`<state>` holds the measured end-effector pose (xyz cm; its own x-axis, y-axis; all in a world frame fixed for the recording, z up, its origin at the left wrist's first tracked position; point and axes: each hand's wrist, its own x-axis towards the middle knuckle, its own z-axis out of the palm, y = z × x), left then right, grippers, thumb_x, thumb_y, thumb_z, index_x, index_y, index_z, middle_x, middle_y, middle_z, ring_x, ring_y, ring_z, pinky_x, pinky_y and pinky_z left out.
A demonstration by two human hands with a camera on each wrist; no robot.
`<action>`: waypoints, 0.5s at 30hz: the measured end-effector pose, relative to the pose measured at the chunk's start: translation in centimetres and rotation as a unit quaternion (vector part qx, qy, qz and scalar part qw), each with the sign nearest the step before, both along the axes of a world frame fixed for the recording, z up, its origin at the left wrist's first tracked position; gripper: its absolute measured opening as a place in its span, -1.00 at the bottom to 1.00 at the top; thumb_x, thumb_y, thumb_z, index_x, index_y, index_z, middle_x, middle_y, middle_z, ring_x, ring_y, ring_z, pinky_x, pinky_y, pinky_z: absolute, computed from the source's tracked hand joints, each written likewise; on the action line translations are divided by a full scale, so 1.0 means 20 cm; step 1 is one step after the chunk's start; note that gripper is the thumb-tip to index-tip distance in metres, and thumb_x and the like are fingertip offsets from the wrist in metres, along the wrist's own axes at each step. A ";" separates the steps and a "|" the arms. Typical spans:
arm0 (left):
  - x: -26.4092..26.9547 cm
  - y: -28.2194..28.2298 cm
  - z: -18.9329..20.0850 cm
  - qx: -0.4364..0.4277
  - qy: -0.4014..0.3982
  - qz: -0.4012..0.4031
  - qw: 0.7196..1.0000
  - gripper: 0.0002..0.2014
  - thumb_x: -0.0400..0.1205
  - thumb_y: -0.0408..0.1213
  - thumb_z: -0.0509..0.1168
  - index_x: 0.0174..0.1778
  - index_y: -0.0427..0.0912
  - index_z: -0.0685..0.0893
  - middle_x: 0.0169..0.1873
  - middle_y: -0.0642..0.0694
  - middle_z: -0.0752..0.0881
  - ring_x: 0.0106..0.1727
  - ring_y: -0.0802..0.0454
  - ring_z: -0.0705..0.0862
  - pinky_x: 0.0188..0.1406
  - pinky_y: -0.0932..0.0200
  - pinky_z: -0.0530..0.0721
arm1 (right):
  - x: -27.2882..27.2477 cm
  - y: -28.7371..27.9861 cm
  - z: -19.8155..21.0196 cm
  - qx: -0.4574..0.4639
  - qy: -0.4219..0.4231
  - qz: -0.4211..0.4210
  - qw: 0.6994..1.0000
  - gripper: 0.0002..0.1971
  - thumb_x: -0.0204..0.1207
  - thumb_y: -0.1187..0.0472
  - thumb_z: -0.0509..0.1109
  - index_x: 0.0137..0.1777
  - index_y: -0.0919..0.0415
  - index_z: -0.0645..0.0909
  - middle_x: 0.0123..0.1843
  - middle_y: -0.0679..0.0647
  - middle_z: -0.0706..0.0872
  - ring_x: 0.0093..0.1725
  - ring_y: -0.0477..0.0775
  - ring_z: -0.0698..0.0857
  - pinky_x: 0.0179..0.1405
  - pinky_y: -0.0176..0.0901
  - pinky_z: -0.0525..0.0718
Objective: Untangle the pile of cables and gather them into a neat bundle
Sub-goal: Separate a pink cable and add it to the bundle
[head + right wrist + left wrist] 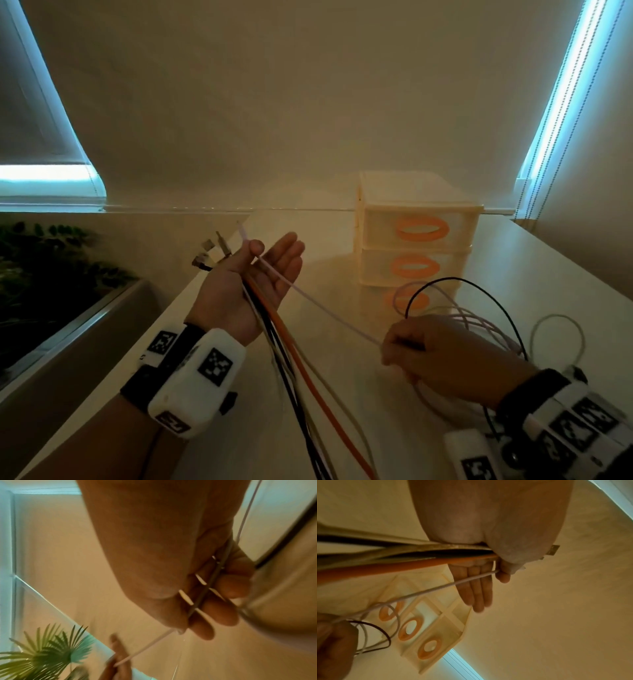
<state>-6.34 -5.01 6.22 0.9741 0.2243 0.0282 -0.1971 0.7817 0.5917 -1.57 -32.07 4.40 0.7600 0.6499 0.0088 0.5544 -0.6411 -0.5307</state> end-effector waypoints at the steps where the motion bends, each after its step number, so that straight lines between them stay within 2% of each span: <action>1: -0.01 0.00 0.01 -0.011 -0.010 -0.006 1.000 -0.64 0.82 -0.15 0.13 -0.29 -0.16 0.56 0.11 -0.22 0.83 0.09 -0.13 0.85 0.09 -0.07 0.82 | 0.03 -0.03 0.01 -0.039 -0.016 -0.029 0.999 -0.75 0.65 -0.14 0.31 -0.17 -0.12 0.72 -0.31 -0.29 0.75 -0.35 -0.27 0.68 -0.24 -0.30 0.60; 3: -0.03 0.00 0.03 -0.004 -0.022 -0.028 0.999 -0.65 0.80 -0.20 0.13 -0.31 -0.13 0.58 -0.12 -0.09 0.84 -0.17 0.01 0.85 -0.20 0.08 0.85 | 0.07 -0.07 0.04 -0.024 0.001 -0.080 0.997 -0.68 0.67 -0.12 0.29 -0.23 -0.03 0.71 -0.40 -0.20 0.73 -0.45 -0.26 0.62 -0.24 -0.23 0.62; 5: -0.05 -0.03 0.04 0.032 -0.022 -0.074 0.997 -0.69 0.76 -0.20 0.13 -0.32 -0.09 0.55 -0.36 0.01 0.71 -0.45 0.13 0.71 -0.49 0.22 0.71 | 0.09 -0.08 0.07 0.013 0.005 -0.116 0.993 -0.64 0.70 -0.04 0.31 -0.28 0.08 0.71 -0.46 -0.05 0.68 -0.50 -0.19 0.57 -0.35 -0.28 0.54; 7: -0.06 -0.07 0.02 0.088 -0.018 -0.149 0.985 -0.79 0.67 -0.20 0.28 -0.30 -0.10 0.54 -0.45 -0.03 0.65 -0.55 0.12 0.63 -0.56 0.24 0.64 | 0.09 -0.06 0.08 0.051 -0.053 -0.160 0.984 -0.64 0.70 0.00 0.30 -0.26 0.16 0.71 -0.42 0.01 0.67 -0.45 -0.08 0.58 -0.41 -0.26 0.48; 8: -0.07 -0.10 0.00 0.120 -0.018 -0.199 0.972 -0.80 0.63 -0.21 0.37 -0.29 -0.12 0.57 -0.44 -0.09 0.68 -0.54 0.07 0.65 -0.54 0.22 0.66 | 0.08 -0.05 0.09 0.086 -0.078 -0.179 0.977 -0.64 0.68 0.01 0.30 -0.26 0.19 0.71 -0.40 0.05 0.67 -0.41 -0.03 0.60 -0.41 -0.23 0.47; 9: -0.08 -0.13 -0.01 0.156 -0.019 -0.249 0.956 -0.80 0.65 -0.21 0.37 -0.28 -0.14 0.58 -0.39 -0.18 0.74 -0.49 -0.02 0.72 -0.48 0.17 0.71 | 0.07 -0.03 0.09 0.127 -0.091 -0.191 0.969 -0.64 0.66 0.01 0.31 -0.27 0.22 0.71 -0.39 0.08 0.67 -0.39 -0.01 0.60 -0.40 -0.20 0.46; 10: -0.08 -0.16 -0.04 0.190 -0.024 -0.296 0.936 -0.76 0.71 -0.20 0.28 -0.27 -0.16 0.59 -0.28 -0.30 0.79 -0.36 -0.15 0.80 -0.36 0.10 0.77 | 0.05 -0.01 0.09 0.160 -0.094 -0.199 0.962 -0.63 0.65 0.00 0.33 -0.28 0.22 0.71 -0.42 0.05 0.66 -0.39 -0.04 0.59 -0.39 -0.19 0.47; 11: -0.08 -0.18 -0.07 0.216 -0.026 -0.337 0.916 -0.71 0.77 -0.19 0.16 -0.24 -0.19 0.58 -0.09 -0.44 0.81 -0.14 -0.30 0.85 -0.15 -0.02 0.82 | 0.04 0.01 0.09 0.185 -0.096 -0.201 0.957 -0.64 0.66 -0.01 0.35 -0.28 0.19 0.72 -0.44 -0.02 0.65 -0.40 -0.10 0.59 -0.38 -0.19 0.48; 12: -0.09 -0.20 -0.09 0.227 -0.024 -0.363 0.903 -0.68 0.81 -0.20 0.09 -0.21 -0.23 0.57 0.13 -0.56 0.74 0.15 -0.45 0.78 0.12 -0.16 0.77 | 0.02 0.03 0.08 0.206 -0.107 -0.200 0.952 -0.67 0.66 -0.01 0.37 -0.26 0.15 0.74 -0.44 -0.07 0.66 -0.38 -0.14 0.61 -0.34 -0.16 0.53; 13: -0.09 -0.22 -0.10 0.227 -0.014 -0.374 0.899 -0.69 0.83 -0.21 0.08 -0.18 -0.26 0.55 0.32 -0.64 0.61 0.38 -0.55 0.63 0.36 -0.30 0.63 | 0.01 0.04 0.08 0.232 -0.126 -0.189 0.946 -0.72 0.66 0.01 0.38 -0.22 0.11 0.75 -0.42 -0.08 0.69 -0.34 -0.13 0.66 -0.28 -0.11 0.59; 14: -0.10 -0.24 -0.10 0.221 -0.008 -0.378 0.899 -0.71 0.82 -0.23 0.11 -0.16 -0.28 0.54 0.44 -0.67 0.49 0.51 -0.59 0.48 0.51 -0.39 0.47 | -0.01 0.05 0.07 0.264 -0.153 -0.170 0.937 -0.76 0.66 0.03 0.40 -0.19 0.08 0.76 -0.38 -0.07 0.72 -0.30 -0.08 0.70 -0.24 -0.07 0.64; 15: -0.09 -0.25 -0.11 0.213 -0.006 -0.376 0.902 -0.73 0.81 -0.24 0.16 -0.16 -0.29 0.55 0.49 -0.66 0.44 0.57 -0.59 0.41 0.59 -0.44 0.35 | -0.03 0.07 0.07 0.297 -0.185 -0.139 0.926 -0.81 0.66 0.06 0.40 -0.15 0.07 0.76 -0.35 -0.05 0.73 -0.29 -0.04 0.71 -0.23 -0.03 0.67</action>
